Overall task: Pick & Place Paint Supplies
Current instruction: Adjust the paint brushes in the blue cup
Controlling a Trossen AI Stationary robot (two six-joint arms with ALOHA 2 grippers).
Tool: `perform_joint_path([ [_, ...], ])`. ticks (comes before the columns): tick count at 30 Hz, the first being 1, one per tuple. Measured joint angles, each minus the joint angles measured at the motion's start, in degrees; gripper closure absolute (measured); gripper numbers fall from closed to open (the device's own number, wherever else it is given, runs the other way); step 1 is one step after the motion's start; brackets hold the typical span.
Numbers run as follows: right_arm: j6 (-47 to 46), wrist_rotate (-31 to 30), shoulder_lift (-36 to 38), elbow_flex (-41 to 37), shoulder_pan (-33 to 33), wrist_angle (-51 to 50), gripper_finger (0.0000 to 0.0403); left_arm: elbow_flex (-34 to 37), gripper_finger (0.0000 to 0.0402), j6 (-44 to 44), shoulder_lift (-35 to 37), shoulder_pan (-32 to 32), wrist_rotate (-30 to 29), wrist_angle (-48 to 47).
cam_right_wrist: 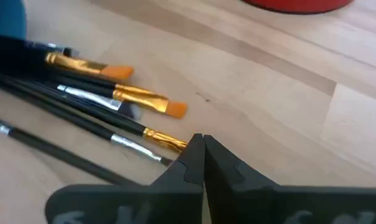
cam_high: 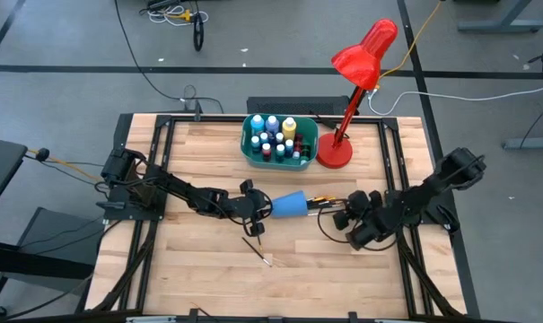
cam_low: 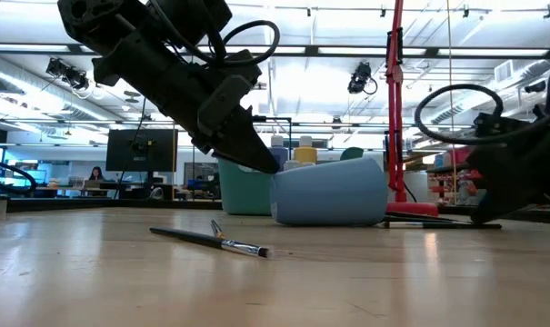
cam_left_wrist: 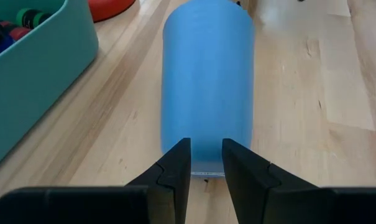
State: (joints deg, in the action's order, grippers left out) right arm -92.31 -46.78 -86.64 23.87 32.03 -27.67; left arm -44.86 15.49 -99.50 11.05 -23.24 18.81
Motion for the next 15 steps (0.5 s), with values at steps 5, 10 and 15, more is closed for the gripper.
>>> perform_joint_path([
  [5,2.54,-6.98,-6.28,0.16,-0.61,13.06,0.0403,0.00,0.0299,-0.10,0.00,-0.01,0.00,0.07],
  [10,15.52,-8.60,-11.94,3.15,-4.49,24.20,0.0403,0.00,0.0299,-0.87,0.00,-0.07,-0.01,0.46],
  [15,26.54,-8.28,-15.43,8.29,-7.10,26.92,0.0403,0.00,0.0299,-0.90,0.00,-0.09,0.03,1.40],
])
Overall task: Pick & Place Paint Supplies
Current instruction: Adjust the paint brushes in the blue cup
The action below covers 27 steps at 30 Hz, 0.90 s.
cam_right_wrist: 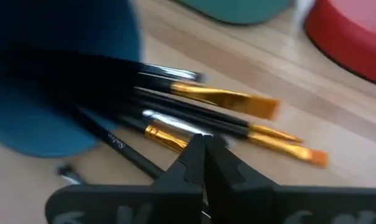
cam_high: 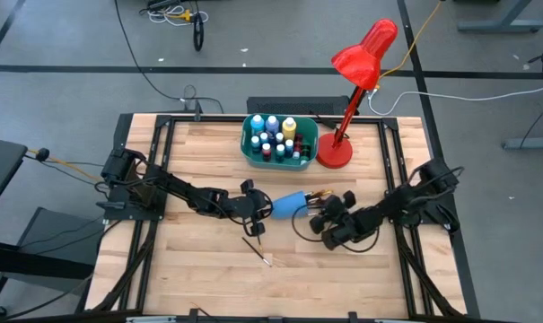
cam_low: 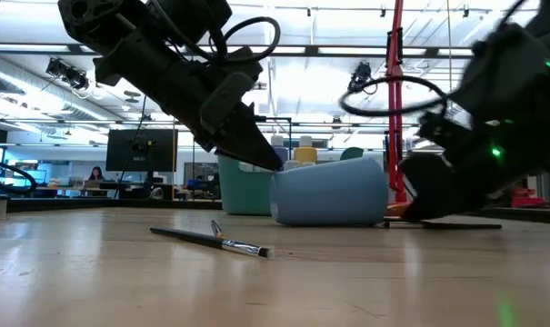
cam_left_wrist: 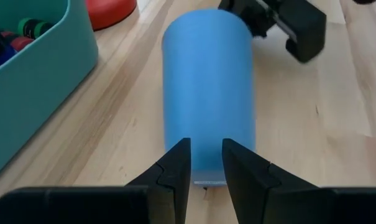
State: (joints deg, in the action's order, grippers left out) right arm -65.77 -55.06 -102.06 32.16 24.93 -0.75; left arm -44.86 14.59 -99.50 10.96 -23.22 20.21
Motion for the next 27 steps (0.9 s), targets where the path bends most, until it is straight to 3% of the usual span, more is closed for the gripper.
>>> perform_joint_path([
  [4,8.25,0.97,-0.15,3.58,-1.07,-2.14,0.0403,0.00,0.0299,0.02,0.00,0.00,0.17,-0.16],
  [8,8.49,3.37,1.83,6.06,-1.06,-10.13,0.0403,0.00,0.0299,0.00,0.00,0.00,0.19,-0.29],
  [16,-3.99,2.90,9.76,7.32,0.44,-29.29,0.0403,-0.02,0.0299,0.02,0.00,0.00,0.41,-0.66],
  [21,-21.21,2.51,11.25,4.38,0.45,-42.65,0.0403,-0.02,0.0299,0.02,0.00,0.00,0.41,-0.70],
  [24,-26.83,2.52,11.21,-0.43,0.10,-38.28,0.0403,-0.02,0.0299,0.01,0.00,-0.02,0.41,-0.83],
  [27,-24.34,1.85,11.17,-5.37,-0.09,-26.11,0.0403,-0.02,0.0299,0.02,0.00,-0.02,0.41,-0.99],
])
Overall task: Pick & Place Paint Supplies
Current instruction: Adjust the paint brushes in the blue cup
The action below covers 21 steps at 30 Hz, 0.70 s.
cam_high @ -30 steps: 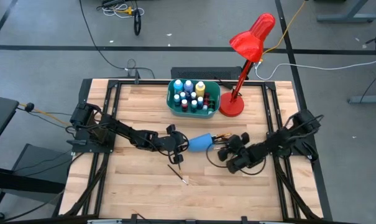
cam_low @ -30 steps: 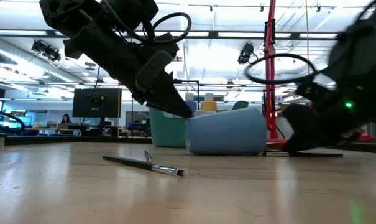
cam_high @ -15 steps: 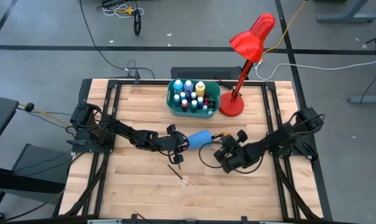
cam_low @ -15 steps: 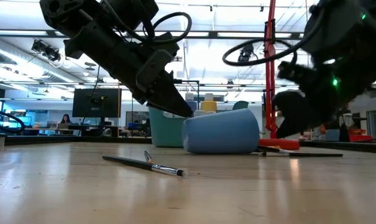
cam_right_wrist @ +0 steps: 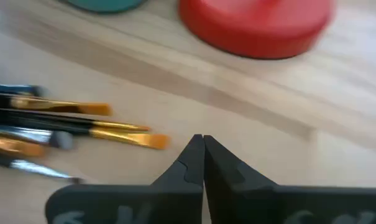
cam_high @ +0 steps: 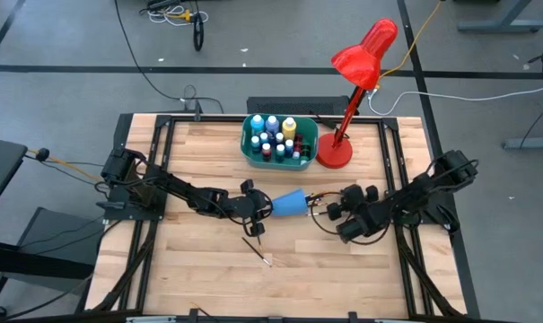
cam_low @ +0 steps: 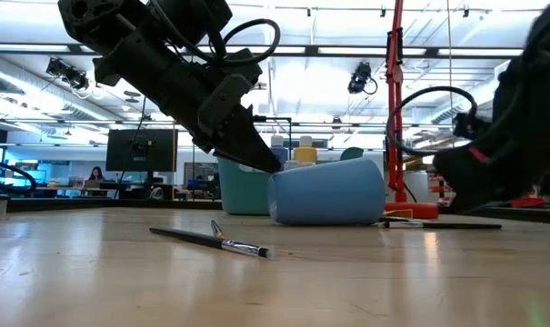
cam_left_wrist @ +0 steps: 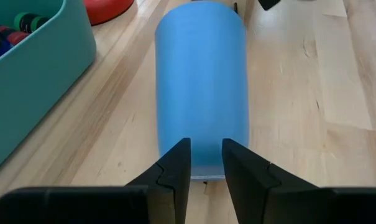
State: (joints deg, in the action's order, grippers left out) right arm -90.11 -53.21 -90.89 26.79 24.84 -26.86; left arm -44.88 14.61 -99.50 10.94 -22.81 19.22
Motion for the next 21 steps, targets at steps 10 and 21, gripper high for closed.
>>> perform_joint_path([
  [10,20.73,-1.70,0.00,-6.65,-3.75,33.40,0.0403,0.00,0.0299,-0.02,0.00,0.00,0.00,-0.06],
  [21,38.59,-2.20,0.65,-6.65,-5.90,46.07,0.0403,0.00,0.0299,-0.02,0.00,0.00,0.00,-0.52],
])
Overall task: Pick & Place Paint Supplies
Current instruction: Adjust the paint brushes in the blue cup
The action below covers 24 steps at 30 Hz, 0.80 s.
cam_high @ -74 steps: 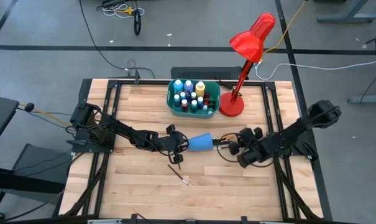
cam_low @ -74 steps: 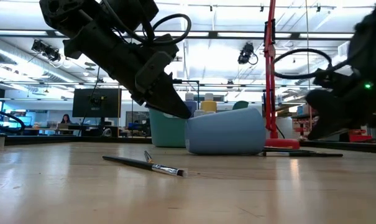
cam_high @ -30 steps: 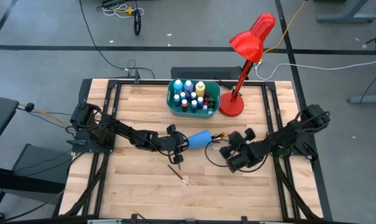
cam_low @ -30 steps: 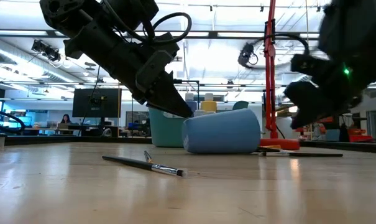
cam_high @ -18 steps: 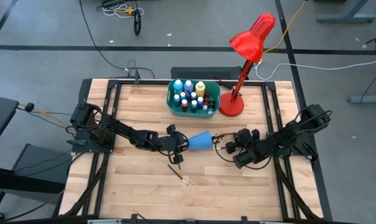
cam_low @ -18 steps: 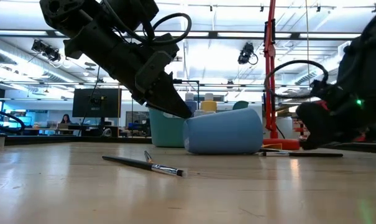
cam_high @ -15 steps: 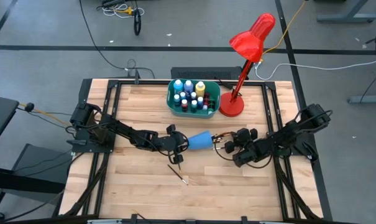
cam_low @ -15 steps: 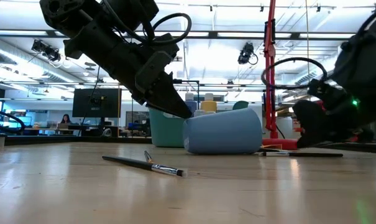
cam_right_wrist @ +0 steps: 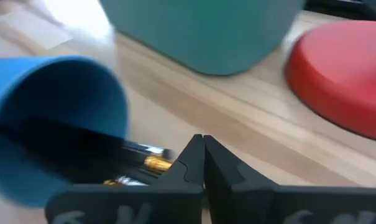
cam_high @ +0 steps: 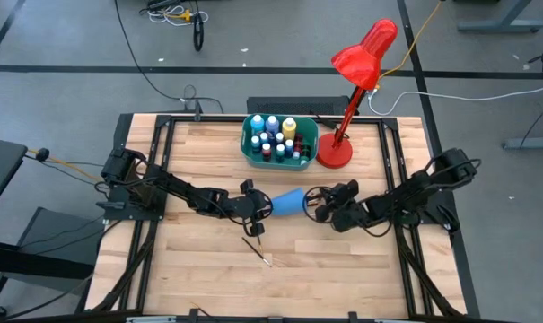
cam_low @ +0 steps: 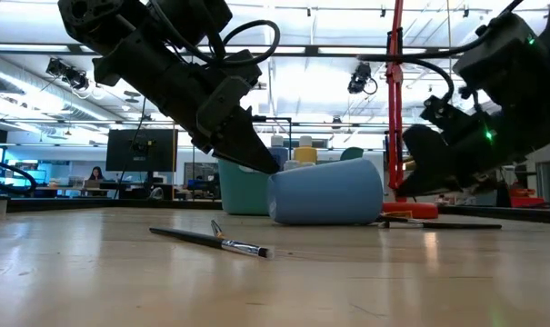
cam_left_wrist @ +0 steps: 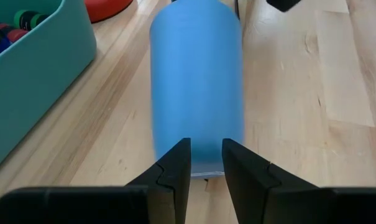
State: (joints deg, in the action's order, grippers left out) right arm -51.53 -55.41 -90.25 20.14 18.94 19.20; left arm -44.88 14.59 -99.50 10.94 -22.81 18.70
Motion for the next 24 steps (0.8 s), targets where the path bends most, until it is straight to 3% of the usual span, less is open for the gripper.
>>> perform_joint_path([
  [5,-9.15,0.27,4.65,0.00,1.18,-13.77,0.0403,0.00,0.0299,0.00,0.00,0.00,0.38,-0.07],
  [9,-21.49,8.90,6.74,0.00,1.19,-29.51,0.0403,0.00,0.0299,0.00,0.00,0.02,1.53,-0.22],
  [11,-26.01,9.24,6.51,0.08,1.65,-33.31,0.0403,0.00,0.0299,0.00,0.00,0.02,1.53,-0.22],
  [24,-23.10,4.77,-1.12,-0.08,0.57,-18.33,0.0403,0.00,0.0299,-0.01,0.00,0.00,1.66,0.02],
])
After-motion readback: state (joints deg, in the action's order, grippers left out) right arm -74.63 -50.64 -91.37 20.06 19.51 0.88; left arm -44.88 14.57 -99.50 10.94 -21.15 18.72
